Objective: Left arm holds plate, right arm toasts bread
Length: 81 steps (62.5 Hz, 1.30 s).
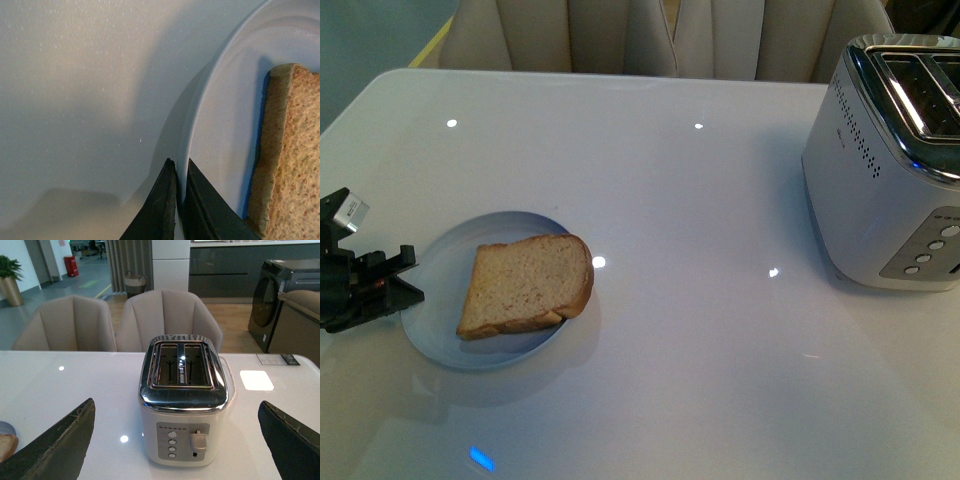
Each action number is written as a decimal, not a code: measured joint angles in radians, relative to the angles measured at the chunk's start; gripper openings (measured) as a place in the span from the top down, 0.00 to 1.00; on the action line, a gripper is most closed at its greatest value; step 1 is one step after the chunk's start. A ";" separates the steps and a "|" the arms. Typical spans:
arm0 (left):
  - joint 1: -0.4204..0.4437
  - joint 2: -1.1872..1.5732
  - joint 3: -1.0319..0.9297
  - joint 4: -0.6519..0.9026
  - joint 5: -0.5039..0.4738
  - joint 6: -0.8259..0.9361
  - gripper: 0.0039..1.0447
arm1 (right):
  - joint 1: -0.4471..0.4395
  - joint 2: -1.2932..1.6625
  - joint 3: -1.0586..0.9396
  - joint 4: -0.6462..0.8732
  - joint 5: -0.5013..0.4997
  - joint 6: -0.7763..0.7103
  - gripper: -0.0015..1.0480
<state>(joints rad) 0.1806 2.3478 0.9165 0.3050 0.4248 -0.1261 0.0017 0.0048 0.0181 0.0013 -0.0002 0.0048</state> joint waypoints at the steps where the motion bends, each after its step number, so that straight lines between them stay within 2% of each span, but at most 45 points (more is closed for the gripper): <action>1: 0.001 -0.002 -0.003 -0.002 0.002 -0.002 0.97 | 0.000 0.000 0.000 0.000 0.000 0.000 0.08; 27: 0.016 -0.229 -0.099 -0.084 0.037 -0.061 0.97 | 0.000 0.000 0.000 0.000 0.000 0.000 0.08; 39: -0.008 -0.348 -0.113 -0.154 0.036 -0.111 0.97 | 0.000 0.000 0.000 0.000 0.000 0.000 0.08; 66: -0.195 -0.541 -0.016 -0.332 -0.020 -0.258 0.97 | 0.000 0.000 0.000 0.000 0.000 0.000 0.08; 81: -0.373 -0.563 0.086 -0.382 -0.060 -0.358 0.97 | 0.000 0.000 0.000 0.000 0.000 0.000 0.08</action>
<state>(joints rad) -0.1928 1.7851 1.0023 -0.0772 0.3645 -0.4843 0.0017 0.0048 0.0181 0.0013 -0.0002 0.0048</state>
